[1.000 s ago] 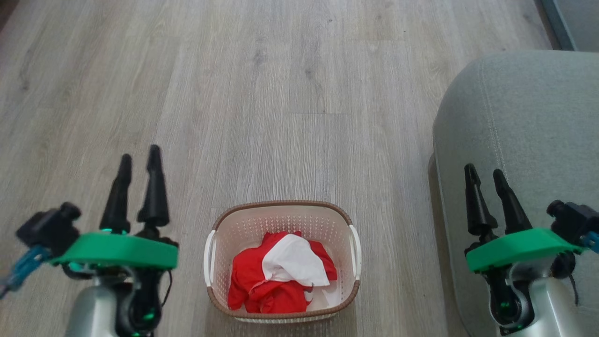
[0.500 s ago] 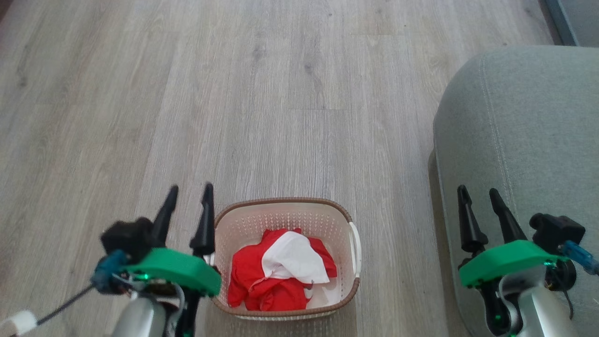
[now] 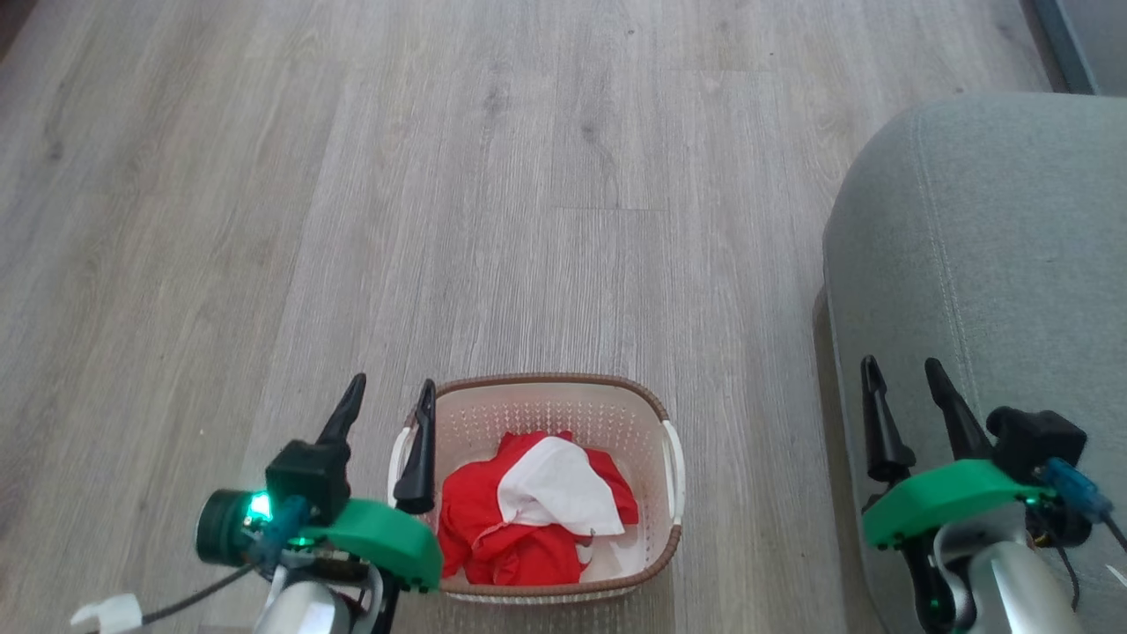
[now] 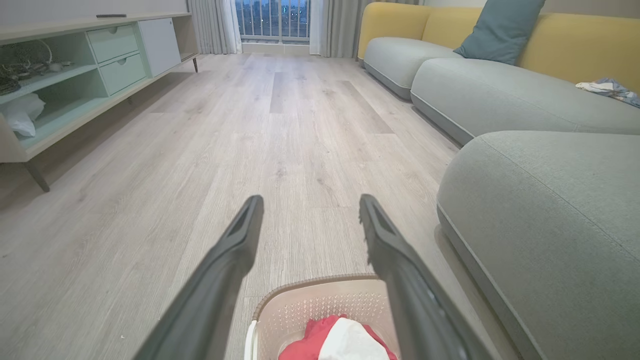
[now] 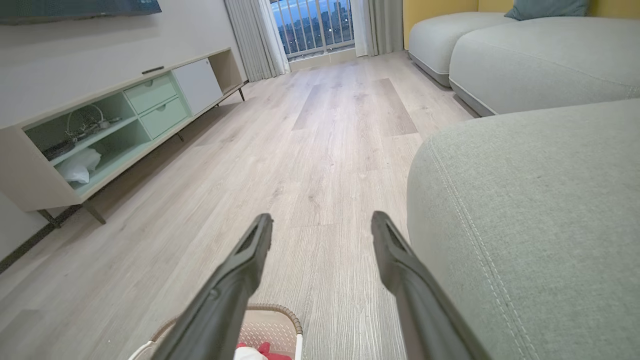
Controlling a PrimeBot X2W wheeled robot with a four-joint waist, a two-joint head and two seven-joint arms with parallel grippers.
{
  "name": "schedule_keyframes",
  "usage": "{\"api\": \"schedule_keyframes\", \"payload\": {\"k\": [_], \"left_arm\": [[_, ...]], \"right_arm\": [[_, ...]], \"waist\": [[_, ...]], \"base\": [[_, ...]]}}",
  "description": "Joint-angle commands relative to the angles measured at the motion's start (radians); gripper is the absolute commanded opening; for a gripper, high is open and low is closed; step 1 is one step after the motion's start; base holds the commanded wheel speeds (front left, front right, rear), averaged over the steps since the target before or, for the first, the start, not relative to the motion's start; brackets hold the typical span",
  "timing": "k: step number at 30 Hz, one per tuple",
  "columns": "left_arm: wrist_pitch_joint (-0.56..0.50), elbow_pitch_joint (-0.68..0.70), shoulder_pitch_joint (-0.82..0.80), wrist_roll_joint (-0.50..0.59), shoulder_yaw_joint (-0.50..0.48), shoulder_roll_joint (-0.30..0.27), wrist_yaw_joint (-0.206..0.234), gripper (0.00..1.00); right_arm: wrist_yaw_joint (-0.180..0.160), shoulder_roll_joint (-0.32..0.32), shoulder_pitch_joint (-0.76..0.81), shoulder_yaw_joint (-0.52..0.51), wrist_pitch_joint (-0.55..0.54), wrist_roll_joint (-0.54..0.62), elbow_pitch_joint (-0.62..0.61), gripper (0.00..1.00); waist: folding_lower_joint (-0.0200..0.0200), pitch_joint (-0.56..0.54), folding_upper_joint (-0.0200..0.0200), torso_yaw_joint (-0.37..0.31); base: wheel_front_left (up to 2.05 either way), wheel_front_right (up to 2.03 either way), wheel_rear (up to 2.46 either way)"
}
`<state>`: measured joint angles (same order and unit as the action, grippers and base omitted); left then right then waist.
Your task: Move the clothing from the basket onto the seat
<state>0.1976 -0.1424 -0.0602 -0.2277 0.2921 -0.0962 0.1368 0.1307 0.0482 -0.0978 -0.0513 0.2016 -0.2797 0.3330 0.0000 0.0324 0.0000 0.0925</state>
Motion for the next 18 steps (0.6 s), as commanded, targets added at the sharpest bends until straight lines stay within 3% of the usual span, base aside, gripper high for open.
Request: {"api": "schedule_keyframes", "payload": {"k": [1, 18], "left_arm": [[0.023, 0.039, -0.043, 0.037, -0.021, -0.01, 0.012, 1.0], [0.064, 0.012, -0.037, 0.198, -0.025, 0.013, -0.025, 1.0]], "right_arm": [[0.0, 0.002, -0.061, 0.026, 0.018, 0.042, -0.026, 1.0], [0.0, 0.002, -0.077, 0.037, 0.06, 0.187, -0.006, 1.0]], "waist": [[0.0, -0.001, 0.0, 0.002], [0.0, 0.001, 0.0, 0.011]], "base": [[0.0, 0.0, 0.0], [0.0, 0.0, 0.0]]}}
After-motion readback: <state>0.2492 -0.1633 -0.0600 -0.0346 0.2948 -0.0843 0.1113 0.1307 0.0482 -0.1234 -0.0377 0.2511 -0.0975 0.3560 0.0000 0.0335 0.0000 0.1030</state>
